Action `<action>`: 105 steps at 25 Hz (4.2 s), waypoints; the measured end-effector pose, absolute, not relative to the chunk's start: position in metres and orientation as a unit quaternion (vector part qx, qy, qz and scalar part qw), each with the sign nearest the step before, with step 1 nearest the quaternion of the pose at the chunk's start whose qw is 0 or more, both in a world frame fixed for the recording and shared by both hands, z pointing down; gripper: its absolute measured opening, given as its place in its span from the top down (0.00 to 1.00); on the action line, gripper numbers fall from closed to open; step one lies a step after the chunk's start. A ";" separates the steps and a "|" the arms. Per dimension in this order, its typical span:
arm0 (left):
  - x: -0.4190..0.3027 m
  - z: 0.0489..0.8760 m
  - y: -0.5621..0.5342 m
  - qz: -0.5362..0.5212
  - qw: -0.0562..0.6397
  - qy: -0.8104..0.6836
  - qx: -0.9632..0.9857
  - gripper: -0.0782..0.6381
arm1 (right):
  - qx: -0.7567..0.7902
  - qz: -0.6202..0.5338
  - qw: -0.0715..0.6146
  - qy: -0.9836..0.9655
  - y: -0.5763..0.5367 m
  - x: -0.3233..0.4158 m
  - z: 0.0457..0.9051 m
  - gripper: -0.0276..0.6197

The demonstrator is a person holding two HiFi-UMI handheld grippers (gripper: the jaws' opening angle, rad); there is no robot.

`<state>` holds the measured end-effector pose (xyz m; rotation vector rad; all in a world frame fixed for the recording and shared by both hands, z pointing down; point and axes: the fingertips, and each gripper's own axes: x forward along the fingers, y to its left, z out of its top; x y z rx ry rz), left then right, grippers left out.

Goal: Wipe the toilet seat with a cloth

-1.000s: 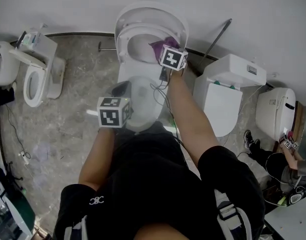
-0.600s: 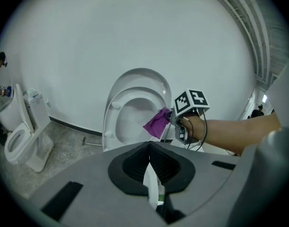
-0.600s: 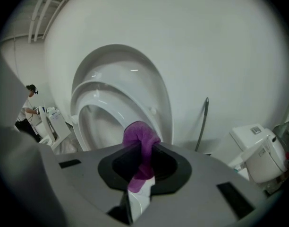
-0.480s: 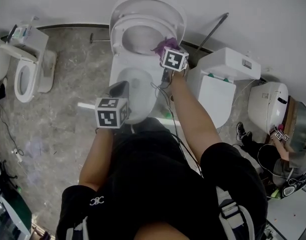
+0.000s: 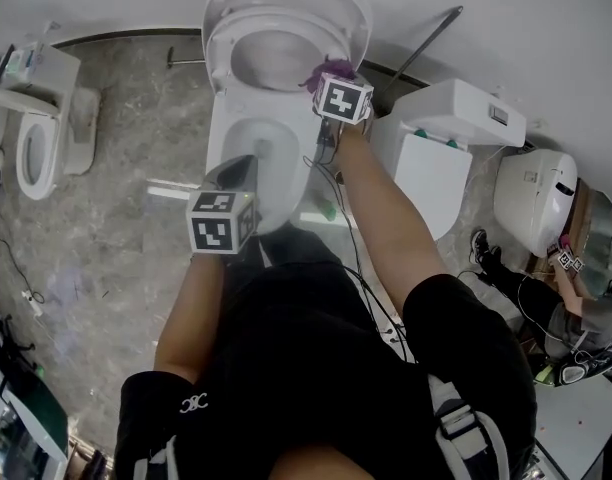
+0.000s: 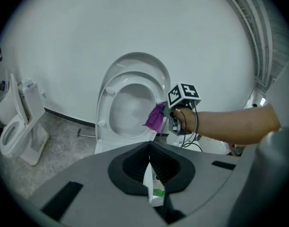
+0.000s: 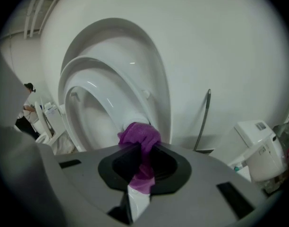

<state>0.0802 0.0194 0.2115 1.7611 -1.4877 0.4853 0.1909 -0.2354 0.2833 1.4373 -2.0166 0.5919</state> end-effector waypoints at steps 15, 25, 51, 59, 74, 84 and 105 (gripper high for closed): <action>0.084 0.239 0.011 0.224 0.390 -0.562 0.694 0.88 | 0.601 0.209 0.252 -0.729 -0.250 0.182 0.296 0.87; 0.080 0.261 0.020 0.227 0.406 -0.554 0.690 0.88 | 0.604 0.142 0.230 -0.750 -0.247 0.182 0.297 0.87; 0.071 0.300 0.050 0.227 0.425 -0.543 0.688 0.88 | 0.600 0.211 0.266 -0.725 -0.224 0.193 0.401 0.87; 0.066 0.309 0.058 0.236 0.428 -0.534 0.690 0.88 | 0.586 0.200 0.283 -0.733 -0.220 0.190 0.411 0.87; 0.097 0.322 0.055 0.266 0.425 -0.485 0.716 0.88 | 0.574 0.222 0.302 -0.728 -0.199 0.195 0.430 0.87; 0.083 0.329 0.058 0.273 0.429 -0.488 0.709 0.88 | 0.575 0.251 0.321 -0.709 -0.184 0.201 0.454 0.87; 0.058 0.370 0.055 0.283 0.446 -0.498 0.688 0.88 | 0.506 0.257 0.388 -0.727 -0.202 0.166 0.532 0.87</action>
